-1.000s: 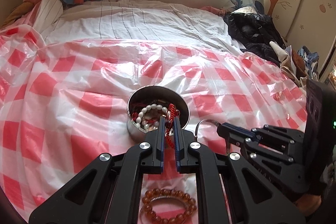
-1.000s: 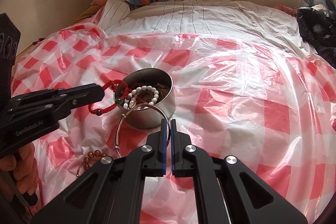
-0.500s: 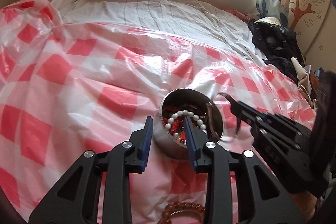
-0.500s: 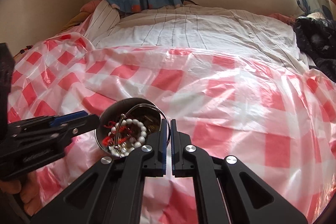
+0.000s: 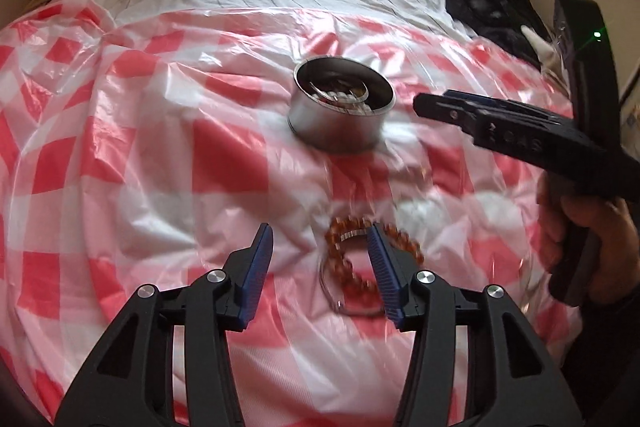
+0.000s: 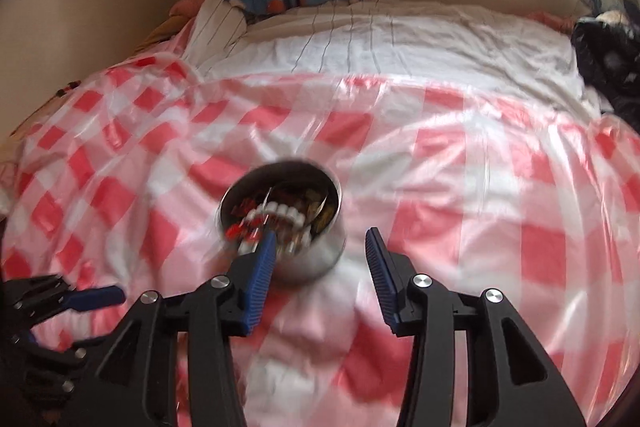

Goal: Organize jewelry

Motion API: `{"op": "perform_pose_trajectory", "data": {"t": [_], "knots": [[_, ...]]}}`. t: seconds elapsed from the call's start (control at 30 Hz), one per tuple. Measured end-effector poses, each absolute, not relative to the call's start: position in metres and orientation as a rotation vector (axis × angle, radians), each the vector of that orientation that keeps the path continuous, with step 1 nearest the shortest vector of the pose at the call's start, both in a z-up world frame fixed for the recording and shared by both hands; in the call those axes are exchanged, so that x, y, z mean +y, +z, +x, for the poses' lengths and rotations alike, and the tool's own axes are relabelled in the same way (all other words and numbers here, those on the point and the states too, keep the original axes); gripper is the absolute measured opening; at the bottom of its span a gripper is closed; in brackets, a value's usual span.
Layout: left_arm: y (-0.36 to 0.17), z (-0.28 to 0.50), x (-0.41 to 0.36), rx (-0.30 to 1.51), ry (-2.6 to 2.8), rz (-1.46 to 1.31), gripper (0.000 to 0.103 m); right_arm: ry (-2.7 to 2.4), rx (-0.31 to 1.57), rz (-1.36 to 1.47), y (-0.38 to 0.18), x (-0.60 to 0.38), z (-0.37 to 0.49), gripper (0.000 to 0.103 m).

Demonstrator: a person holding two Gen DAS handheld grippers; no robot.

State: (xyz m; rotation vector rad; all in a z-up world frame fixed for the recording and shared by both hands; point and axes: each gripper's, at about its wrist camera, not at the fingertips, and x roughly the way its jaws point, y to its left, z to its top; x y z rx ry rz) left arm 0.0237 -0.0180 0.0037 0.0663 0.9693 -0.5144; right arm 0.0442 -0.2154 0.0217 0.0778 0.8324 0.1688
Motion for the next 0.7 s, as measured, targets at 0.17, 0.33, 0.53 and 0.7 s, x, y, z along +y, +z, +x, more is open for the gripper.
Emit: {"op": "perform_pose_trajectory", "data": {"t": [0.17,0.33,0.53,0.7], "knots": [[-0.004,0.014,-0.040,0.958,-0.551,0.153,0.047,0.165,0.870,0.071,0.010,-0.219,0.016,0.061],[-0.015,0.018,-0.050,0.969,-0.546,0.143,0.046,0.163,0.840,0.134,0.018,-0.229,0.016,0.064],[-0.024,0.029,-0.048,1.009,-0.546,0.084,0.046,0.165,0.836,0.134,0.019,-0.230,0.017,0.065],[-0.032,0.033,-0.050,1.041,-0.526,0.127,0.010,0.170,0.833,0.132,0.019,-0.230,0.018,0.066]]}}
